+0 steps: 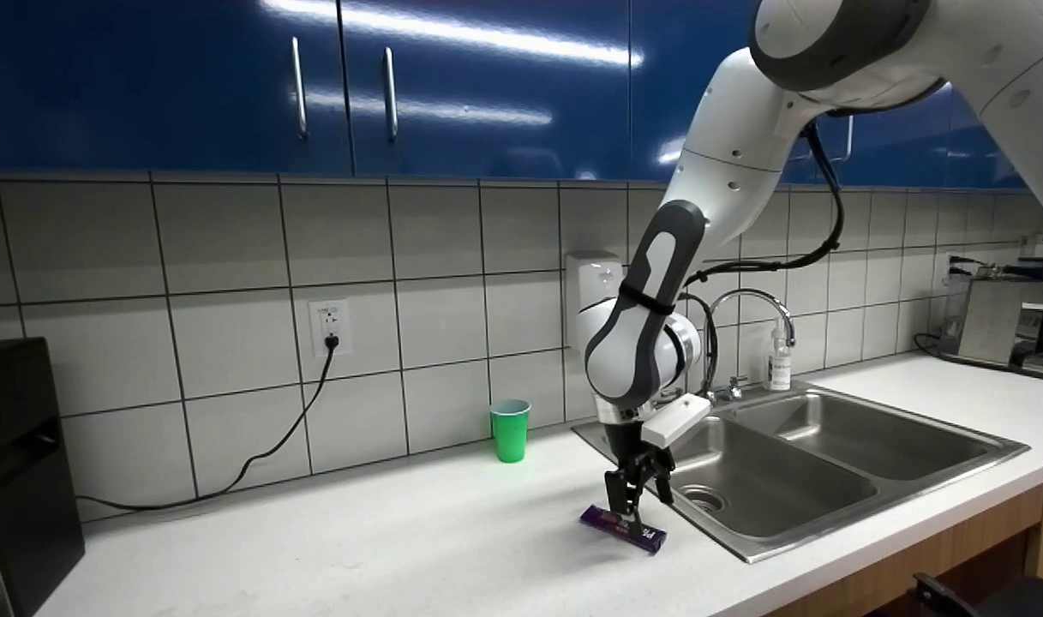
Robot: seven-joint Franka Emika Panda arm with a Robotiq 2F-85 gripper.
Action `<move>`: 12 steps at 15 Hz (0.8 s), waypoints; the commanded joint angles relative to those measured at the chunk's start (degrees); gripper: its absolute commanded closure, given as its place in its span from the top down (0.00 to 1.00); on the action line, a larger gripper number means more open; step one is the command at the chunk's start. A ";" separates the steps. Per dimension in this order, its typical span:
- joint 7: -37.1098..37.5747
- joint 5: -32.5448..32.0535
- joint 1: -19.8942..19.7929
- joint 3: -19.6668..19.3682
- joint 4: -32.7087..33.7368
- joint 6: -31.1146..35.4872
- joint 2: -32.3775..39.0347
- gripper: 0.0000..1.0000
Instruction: Put the chocolate bar inside the sink
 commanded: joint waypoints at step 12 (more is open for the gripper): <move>0.63 -0.33 0.93 -0.71 4.52 -0.78 3.51 1.00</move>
